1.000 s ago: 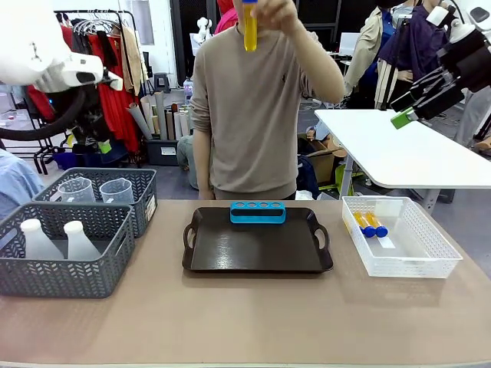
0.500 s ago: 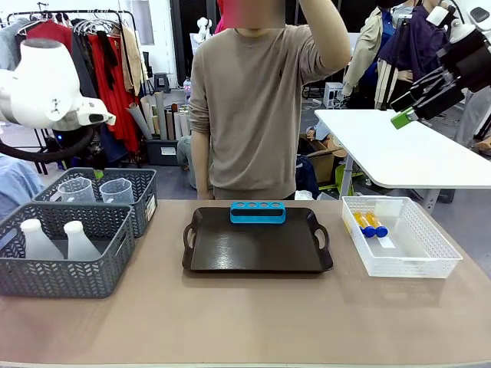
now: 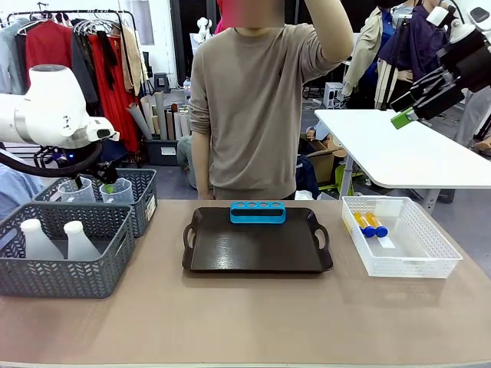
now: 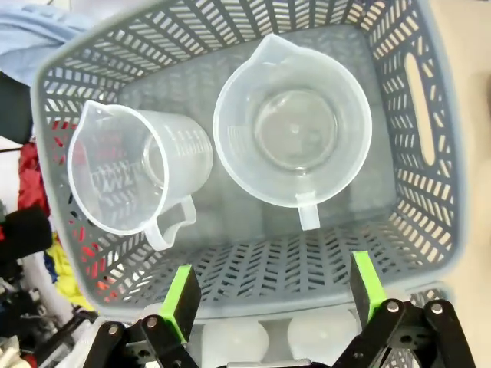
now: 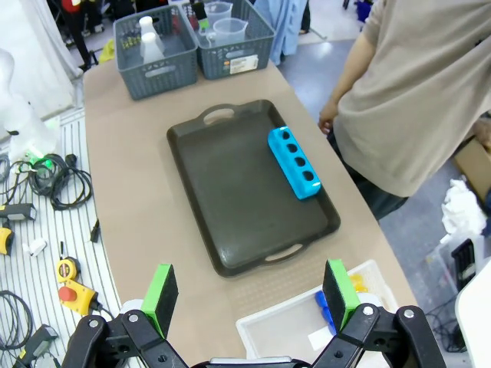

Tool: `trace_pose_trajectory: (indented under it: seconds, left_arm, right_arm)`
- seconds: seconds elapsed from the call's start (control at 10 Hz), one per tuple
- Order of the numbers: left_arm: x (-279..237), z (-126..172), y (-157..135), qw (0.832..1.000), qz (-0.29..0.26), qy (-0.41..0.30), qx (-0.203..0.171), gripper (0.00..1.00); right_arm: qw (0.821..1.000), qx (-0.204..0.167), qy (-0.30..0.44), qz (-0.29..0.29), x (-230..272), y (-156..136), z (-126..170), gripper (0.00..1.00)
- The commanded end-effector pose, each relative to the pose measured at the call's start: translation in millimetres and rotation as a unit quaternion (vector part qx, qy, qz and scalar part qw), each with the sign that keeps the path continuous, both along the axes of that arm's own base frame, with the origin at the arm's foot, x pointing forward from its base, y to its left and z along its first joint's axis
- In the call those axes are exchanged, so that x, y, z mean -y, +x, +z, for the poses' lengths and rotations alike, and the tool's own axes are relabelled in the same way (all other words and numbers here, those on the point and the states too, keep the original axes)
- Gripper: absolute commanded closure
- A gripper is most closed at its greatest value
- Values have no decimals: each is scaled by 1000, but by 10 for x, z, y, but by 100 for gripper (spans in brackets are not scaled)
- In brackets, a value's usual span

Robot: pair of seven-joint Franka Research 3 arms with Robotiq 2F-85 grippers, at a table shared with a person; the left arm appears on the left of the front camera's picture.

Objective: Prepare the laboratory tools.
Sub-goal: Pick up one Large Measuring Cup and place it on the Handle tray.

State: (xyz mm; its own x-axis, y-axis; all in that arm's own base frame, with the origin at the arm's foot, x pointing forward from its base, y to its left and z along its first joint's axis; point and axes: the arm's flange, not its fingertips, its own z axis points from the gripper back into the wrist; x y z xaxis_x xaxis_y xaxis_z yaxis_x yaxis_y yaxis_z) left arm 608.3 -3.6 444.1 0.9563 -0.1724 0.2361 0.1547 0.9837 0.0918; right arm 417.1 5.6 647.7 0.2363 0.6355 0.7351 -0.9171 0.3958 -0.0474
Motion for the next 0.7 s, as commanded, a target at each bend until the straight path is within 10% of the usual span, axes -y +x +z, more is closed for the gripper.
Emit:
trace_pose_trajectory:
  seconds: [0.0,0.6]
  left_arm:
    - [9,6,4,1000,9,-16,22,0]
    - [34,-56,112,999,-1,-20,-47,0]
  right_arm:
    - [1000,4,8,3,-10,10,12,0]
    - [1000,4,8,3,-10,10,12,0]
